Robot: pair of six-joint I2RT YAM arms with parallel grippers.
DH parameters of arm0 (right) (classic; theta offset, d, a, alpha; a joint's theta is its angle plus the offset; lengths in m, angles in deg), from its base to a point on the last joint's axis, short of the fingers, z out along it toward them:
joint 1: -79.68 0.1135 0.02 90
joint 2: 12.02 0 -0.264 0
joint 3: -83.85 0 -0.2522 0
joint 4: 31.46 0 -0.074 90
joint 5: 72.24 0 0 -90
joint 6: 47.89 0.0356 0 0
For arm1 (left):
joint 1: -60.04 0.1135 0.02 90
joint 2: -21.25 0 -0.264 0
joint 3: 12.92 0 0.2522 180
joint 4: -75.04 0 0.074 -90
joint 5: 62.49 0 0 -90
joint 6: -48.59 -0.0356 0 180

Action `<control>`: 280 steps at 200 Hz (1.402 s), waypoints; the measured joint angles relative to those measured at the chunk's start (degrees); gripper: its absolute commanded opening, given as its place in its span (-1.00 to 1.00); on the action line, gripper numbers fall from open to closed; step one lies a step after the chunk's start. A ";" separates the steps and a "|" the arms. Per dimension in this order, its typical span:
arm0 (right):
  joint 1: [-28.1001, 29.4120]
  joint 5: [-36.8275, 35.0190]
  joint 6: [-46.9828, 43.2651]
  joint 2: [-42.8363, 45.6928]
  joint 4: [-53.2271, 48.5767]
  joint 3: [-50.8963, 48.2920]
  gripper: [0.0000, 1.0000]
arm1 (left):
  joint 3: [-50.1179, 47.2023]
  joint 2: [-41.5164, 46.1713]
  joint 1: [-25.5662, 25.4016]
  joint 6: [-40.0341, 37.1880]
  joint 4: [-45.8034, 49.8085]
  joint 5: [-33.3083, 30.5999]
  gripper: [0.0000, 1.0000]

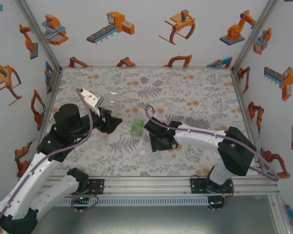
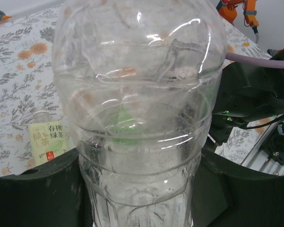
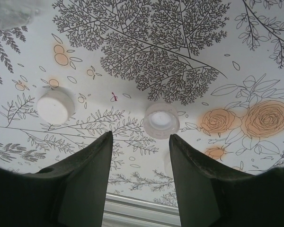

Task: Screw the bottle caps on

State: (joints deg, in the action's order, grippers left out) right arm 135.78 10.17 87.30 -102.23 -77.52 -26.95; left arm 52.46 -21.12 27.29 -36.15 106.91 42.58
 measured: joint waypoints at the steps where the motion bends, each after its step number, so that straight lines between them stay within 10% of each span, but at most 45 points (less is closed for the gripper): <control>1: 0.00 -0.02 0.00 0.00 0.04 0.00 -0.01 | 0.00 0.00 0.00 0.00 -0.04 0.00 -0.98; 280: 0.00 -1.95 -0.17 -0.85 1.77 -1.64 0.03 | 0.00 -0.02 -0.22 0.02 -0.11 -0.52 -0.98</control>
State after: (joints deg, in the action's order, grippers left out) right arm 135.78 8.22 87.13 -103.09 -75.75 -28.59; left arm 52.46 -21.15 27.07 -36.13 106.80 42.05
